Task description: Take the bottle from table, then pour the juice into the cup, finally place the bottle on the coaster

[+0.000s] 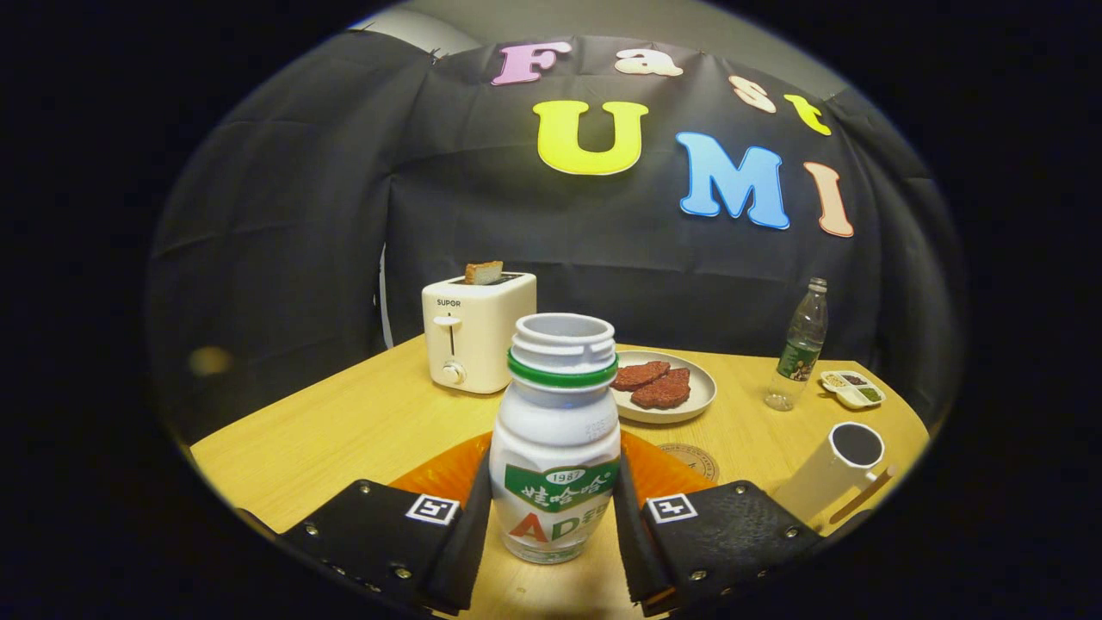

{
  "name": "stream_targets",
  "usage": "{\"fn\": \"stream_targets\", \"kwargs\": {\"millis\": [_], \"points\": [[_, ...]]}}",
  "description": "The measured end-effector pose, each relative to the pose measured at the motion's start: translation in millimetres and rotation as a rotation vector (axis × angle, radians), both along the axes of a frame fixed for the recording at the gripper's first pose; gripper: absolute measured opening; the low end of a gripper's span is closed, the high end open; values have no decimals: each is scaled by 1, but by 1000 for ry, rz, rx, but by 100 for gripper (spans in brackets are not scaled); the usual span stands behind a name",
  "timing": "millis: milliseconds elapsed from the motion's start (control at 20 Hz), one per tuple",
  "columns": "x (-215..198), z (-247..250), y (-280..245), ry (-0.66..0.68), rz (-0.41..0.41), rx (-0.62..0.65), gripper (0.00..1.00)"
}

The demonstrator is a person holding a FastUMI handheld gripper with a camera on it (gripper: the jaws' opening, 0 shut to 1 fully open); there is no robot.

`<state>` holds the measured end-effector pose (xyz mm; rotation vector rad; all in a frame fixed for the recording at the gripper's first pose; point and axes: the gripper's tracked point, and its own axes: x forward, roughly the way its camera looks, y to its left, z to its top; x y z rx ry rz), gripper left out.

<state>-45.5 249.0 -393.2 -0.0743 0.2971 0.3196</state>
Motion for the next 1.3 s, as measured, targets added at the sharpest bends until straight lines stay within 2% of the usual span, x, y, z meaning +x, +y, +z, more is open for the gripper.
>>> {"fn": "stream_targets", "kwargs": {"millis": [350,500,950,1150,1300], "points": [[16,38,-53,44,-176,186,65],[21,40,-61,113,-195,318,64],[23,40,-90,225,-334,655,64],[23,32,-100,261,-393,764,64],[27,25,-99,303,-408,848,64]]}}
